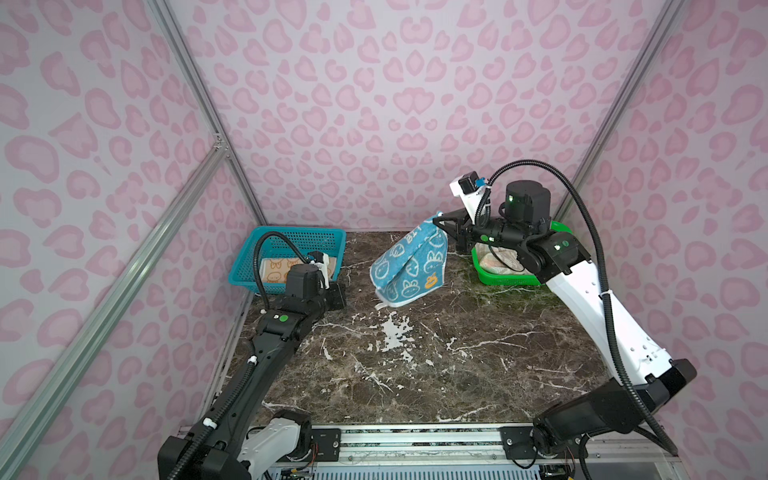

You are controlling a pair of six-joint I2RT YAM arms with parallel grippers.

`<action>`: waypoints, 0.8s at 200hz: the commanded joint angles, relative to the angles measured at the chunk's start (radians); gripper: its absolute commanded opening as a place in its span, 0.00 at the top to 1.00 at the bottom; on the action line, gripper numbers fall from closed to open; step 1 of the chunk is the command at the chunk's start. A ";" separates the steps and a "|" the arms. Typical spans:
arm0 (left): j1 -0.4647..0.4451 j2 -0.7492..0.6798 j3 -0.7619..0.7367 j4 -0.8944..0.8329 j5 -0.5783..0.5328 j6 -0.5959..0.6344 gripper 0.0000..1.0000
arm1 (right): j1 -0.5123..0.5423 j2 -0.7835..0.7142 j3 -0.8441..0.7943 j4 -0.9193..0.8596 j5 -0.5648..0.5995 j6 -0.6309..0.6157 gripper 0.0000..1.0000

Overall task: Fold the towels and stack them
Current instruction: 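Pull the blue RABBIT towel out with the right gripper and drop it on the table, then grasp the blue towel's nearer corner with the left gripper while the right gripper approaches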

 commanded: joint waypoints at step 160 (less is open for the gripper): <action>-0.117 0.075 -0.168 -0.088 0.327 -0.104 0.54 | -0.142 -0.083 -0.648 0.056 0.356 0.259 0.41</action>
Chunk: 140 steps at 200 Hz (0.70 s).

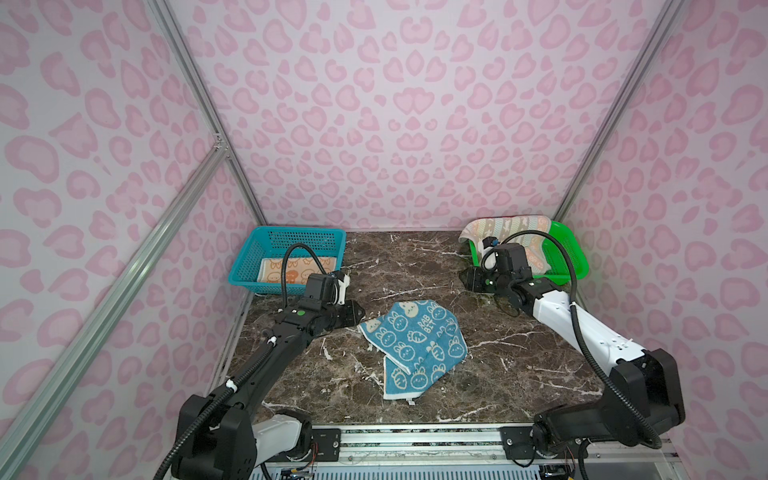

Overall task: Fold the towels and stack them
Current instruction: 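Grasp the blue towel's nearer corner with the left gripper while the right gripper approaches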

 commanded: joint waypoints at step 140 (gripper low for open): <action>-0.523 0.098 -0.177 -0.068 -0.059 -0.403 0.31 | 0.161 -0.197 -0.199 -0.143 0.165 -0.039 0.24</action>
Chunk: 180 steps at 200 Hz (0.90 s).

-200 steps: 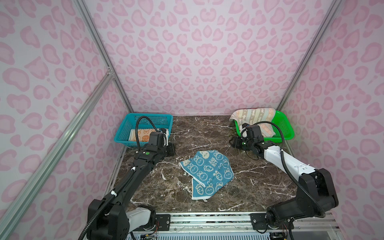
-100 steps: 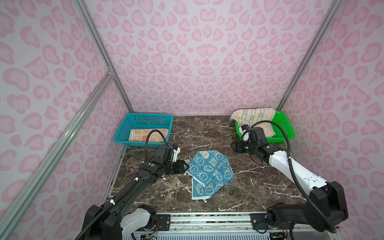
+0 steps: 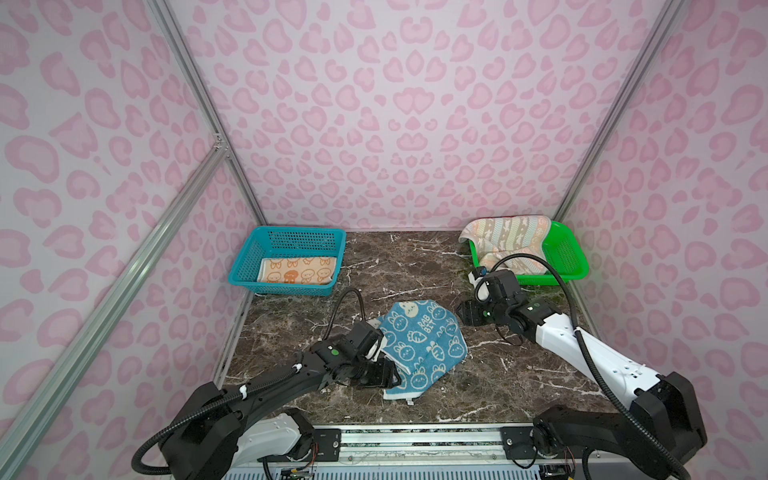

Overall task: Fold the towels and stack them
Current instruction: 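Grasp the blue towel's nearer corner with the left gripper while the right gripper approaches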

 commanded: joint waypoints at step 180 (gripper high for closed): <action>-0.107 0.343 0.184 -0.136 -0.182 -0.125 0.96 | -0.007 -0.130 -0.127 0.018 0.117 0.029 0.28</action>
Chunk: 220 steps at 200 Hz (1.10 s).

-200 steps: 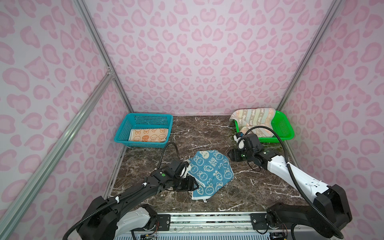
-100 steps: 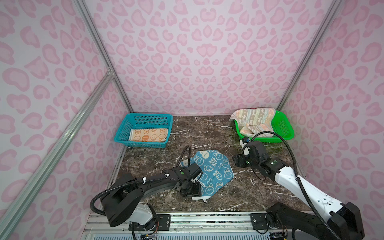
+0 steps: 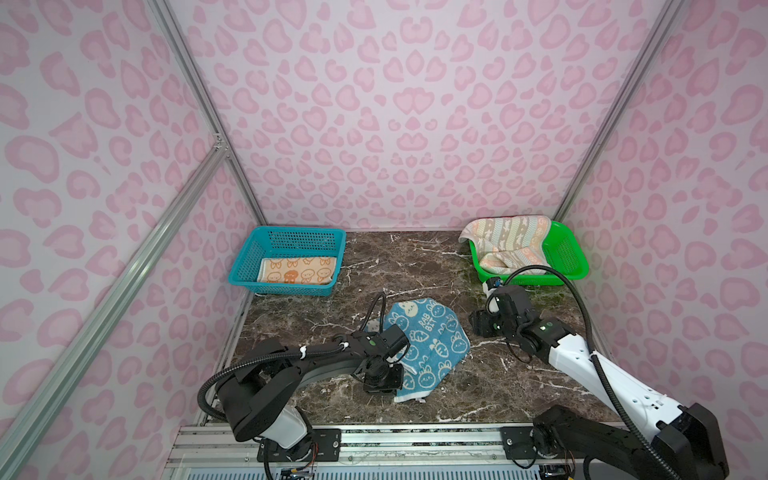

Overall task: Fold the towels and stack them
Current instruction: 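Grasp the blue towel's nearer corner with the left gripper while the right gripper approaches, then grasp another corner of the blue towel with the right gripper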

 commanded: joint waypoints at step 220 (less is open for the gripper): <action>0.418 0.156 0.619 -0.034 -0.051 0.291 0.96 | -0.032 0.132 -0.030 0.001 -0.469 -0.055 0.26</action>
